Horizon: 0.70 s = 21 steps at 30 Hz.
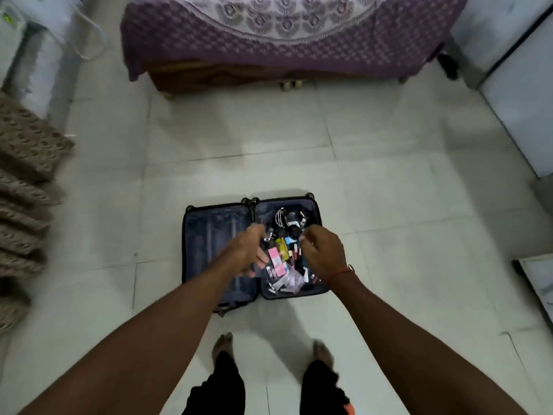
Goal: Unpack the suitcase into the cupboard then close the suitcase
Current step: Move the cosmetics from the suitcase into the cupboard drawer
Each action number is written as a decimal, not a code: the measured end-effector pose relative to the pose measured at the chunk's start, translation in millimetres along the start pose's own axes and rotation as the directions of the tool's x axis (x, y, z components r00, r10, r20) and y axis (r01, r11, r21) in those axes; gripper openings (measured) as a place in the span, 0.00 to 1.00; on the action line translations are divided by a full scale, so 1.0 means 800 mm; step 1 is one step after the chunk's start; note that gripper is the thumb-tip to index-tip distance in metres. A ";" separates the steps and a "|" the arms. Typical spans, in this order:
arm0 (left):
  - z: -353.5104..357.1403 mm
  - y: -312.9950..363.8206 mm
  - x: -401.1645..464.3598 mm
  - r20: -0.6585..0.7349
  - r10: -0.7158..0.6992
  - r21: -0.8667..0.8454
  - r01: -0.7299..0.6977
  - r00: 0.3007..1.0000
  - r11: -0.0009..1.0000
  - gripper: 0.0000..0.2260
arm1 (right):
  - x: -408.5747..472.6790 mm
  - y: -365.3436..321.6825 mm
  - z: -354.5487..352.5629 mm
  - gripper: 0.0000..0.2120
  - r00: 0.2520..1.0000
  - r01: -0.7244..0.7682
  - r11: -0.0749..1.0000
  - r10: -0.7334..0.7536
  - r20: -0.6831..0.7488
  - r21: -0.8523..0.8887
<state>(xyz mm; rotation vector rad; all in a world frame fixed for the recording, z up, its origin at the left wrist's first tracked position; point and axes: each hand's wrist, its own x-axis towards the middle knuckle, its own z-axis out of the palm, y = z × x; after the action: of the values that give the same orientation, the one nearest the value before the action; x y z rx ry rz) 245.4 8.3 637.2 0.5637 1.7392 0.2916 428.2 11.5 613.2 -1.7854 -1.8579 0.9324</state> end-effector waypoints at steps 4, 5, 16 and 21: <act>0.024 -0.031 0.056 0.146 -0.189 0.232 0.152 0.971 0.961 0.29 | -0.002 0.066 0.057 0.13 0.997 0.022 0.999 -0.024 -0.068 -0.023; 0.035 -0.046 0.080 0.174 -0.199 0.254 0.151 0.964 0.955 0.29 | 0.000 0.088 0.072 0.12 0.996 0.033 0.999 -0.036 -0.082 -0.037; 0.169 -0.277 0.451 0.168 0.217 0.498 -0.273 0.962 0.823 0.11 | 0.035 0.386 0.354 0.09 0.950 0.310 0.852 -0.288 0.116 -0.421; 0.184 -0.352 0.624 0.541 0.437 0.473 -0.689 0.719 0.549 0.11 | 0.103 0.518 0.474 0.26 0.923 0.280 0.820 -0.087 0.375 -0.499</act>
<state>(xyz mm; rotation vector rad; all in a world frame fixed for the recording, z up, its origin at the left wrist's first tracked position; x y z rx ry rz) 247.8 11.6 45.4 1.6352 1.1928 0.0050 454.3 5.6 45.9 -1.7624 -2.6874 0.7053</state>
